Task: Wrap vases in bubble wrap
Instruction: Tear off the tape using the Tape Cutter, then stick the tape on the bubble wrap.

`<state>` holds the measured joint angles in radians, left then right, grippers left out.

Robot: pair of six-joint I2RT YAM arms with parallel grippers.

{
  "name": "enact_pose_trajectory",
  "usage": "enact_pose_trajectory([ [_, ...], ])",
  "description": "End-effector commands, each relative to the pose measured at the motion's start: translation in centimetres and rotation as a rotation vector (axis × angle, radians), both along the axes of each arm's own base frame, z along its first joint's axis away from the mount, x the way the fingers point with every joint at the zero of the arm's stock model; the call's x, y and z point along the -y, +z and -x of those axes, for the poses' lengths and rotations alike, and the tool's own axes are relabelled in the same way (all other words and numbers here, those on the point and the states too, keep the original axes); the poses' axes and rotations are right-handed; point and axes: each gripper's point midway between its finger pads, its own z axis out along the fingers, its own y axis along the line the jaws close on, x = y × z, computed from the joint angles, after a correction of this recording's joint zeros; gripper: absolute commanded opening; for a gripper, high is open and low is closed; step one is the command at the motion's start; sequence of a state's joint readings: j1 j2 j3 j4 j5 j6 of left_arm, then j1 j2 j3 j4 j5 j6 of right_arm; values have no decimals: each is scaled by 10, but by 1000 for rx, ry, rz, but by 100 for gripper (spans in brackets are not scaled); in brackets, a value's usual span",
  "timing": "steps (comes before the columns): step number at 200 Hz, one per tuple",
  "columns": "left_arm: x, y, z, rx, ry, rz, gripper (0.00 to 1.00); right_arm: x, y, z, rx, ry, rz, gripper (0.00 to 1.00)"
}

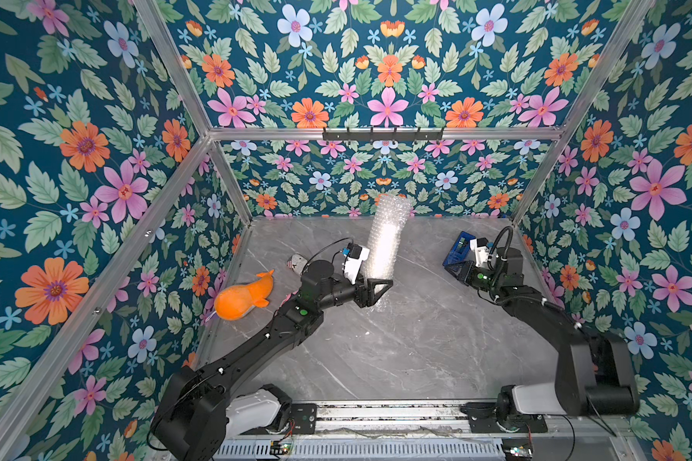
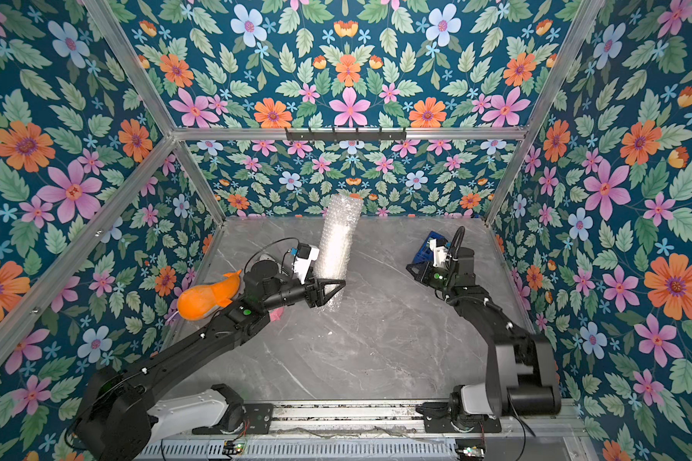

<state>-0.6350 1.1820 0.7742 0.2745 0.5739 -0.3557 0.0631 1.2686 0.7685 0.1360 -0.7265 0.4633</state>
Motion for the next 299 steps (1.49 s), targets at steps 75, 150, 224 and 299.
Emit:
enact_pose_trajectory([
  [75,8,-38,5,14,-29,-268,0,-91,90,160,358,605,223,0],
  [150,21,-35,13,74,-45,-327,0,-119,68,158,161,746,247,0],
  [224,32,-29,21,117,-59,-347,0,-122,52,136,73,692,302,0],
  [299,44,-32,32,123,-87,-344,0,-126,48,117,53,614,297,0],
])
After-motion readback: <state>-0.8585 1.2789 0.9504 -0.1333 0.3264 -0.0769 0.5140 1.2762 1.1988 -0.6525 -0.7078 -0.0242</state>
